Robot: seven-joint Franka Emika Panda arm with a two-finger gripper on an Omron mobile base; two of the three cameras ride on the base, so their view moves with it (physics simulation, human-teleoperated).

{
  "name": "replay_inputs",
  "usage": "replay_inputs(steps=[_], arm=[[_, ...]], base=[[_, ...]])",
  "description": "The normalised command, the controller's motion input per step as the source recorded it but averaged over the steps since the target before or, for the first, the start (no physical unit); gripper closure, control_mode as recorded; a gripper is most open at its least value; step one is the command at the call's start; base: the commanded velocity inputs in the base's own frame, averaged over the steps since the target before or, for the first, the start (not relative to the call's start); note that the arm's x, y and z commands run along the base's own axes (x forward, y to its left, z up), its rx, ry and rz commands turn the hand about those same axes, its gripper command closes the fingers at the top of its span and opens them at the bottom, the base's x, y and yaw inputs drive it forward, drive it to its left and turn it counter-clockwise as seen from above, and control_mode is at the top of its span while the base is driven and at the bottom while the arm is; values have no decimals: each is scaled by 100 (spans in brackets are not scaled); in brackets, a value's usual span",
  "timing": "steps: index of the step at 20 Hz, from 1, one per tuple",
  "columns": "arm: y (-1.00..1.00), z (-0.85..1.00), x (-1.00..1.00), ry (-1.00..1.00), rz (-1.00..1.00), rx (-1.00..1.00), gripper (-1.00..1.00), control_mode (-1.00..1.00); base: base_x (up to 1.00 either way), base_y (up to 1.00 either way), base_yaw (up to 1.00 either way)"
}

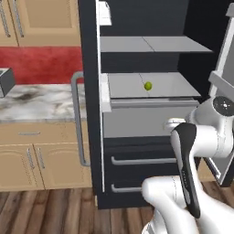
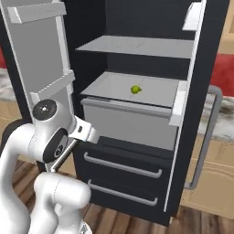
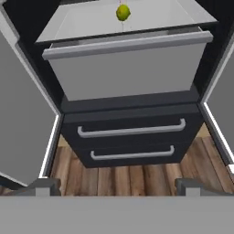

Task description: Open the fridge, remove the pear, garlic, and fish, and place them on any counter.

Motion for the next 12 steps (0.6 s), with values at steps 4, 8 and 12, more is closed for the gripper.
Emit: replay_inputs(steps=[4, 8, 12], arm=[[0, 0, 0, 0, 0, 0, -100, 100], [0, 0, 0, 0, 0, 0, -100, 100], [0, 0, 0, 0, 0, 0, -100, 100]], base=[[70, 0, 0], [98, 0, 0], [100, 0, -2]])
